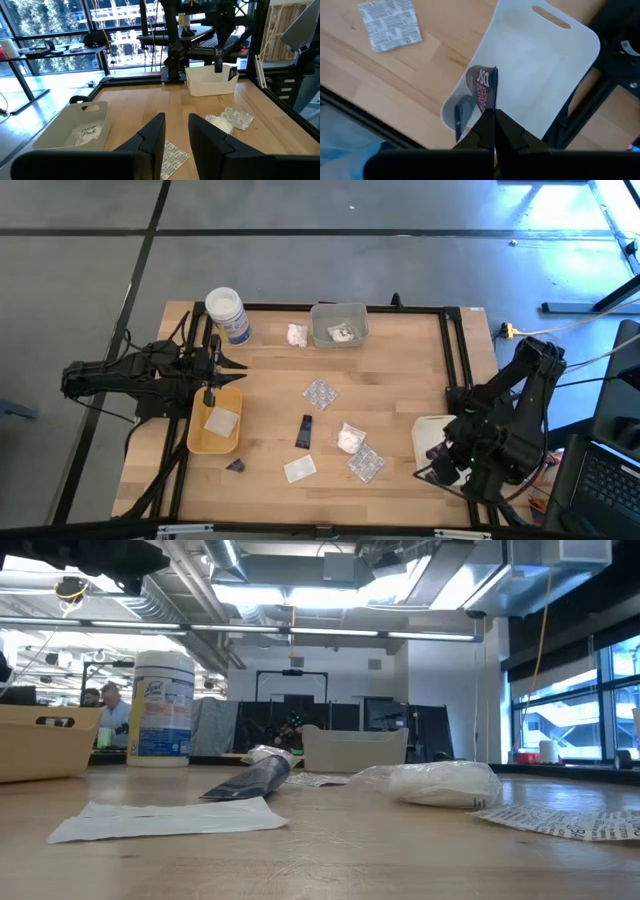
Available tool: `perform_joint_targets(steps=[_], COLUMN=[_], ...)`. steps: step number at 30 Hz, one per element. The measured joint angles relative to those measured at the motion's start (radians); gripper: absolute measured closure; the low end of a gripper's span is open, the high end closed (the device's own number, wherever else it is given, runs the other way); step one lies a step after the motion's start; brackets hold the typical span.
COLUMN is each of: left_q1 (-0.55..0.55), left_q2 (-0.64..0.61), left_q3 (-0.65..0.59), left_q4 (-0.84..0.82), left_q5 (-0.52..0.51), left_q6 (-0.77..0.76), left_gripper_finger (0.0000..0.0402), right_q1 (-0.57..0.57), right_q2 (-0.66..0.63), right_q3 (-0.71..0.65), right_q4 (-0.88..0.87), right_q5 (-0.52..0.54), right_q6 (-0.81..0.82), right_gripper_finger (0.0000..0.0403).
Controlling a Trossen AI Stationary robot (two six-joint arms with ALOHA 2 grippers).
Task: Pick & Place Travel size toiletries
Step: Put the blue shaving cream into the white bin
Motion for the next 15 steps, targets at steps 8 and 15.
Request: perform_joint_targets(steps=[8,15], left_q1=[0.000,0.000], left_q2=[0.000,0.000], left_q3=[0.000,0.000], left_q4=[0.000,0.000], left_q5=[0.000,0.000], left_q6=[0.000,0.000], left_gripper_finger=[0.0320,0.0320], right_q1=[0.005,-0.030], right_q2=[0.056,0.095], right_q3=[0.000,0.000], right_q4=[0.003,0.004], right_q5=[-0.015,-0.051], right_q6=[0.000,-0.007], right_gripper_finger=[0.0403,0.0403])
